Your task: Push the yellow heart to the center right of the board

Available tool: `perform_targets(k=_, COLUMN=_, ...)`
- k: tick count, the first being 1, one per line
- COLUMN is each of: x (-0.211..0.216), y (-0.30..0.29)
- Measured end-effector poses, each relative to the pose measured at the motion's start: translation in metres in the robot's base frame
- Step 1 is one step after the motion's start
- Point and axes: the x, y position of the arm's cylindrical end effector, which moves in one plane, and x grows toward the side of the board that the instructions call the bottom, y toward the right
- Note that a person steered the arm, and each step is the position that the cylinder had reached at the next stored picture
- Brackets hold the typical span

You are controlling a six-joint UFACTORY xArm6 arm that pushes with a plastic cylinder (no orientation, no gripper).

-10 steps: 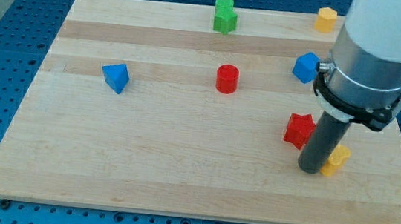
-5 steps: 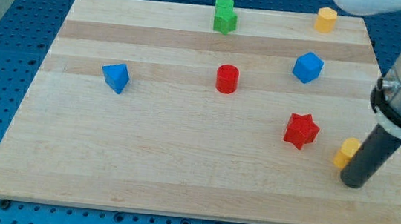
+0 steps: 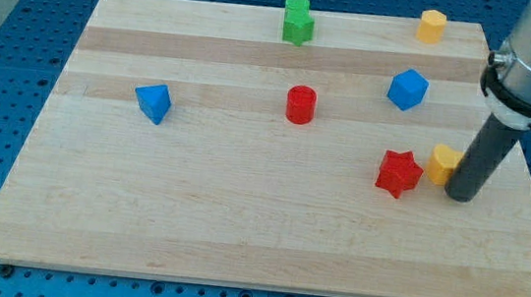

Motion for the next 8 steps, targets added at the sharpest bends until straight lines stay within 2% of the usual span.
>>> perform_targets(k=1, x=0.0, y=-0.025)
perform_targets(k=3, x=-0.023, y=-0.025)
perform_targets(k=5, x=-0.045, y=0.004)
perform_targets(k=8, x=-0.043, y=0.007)
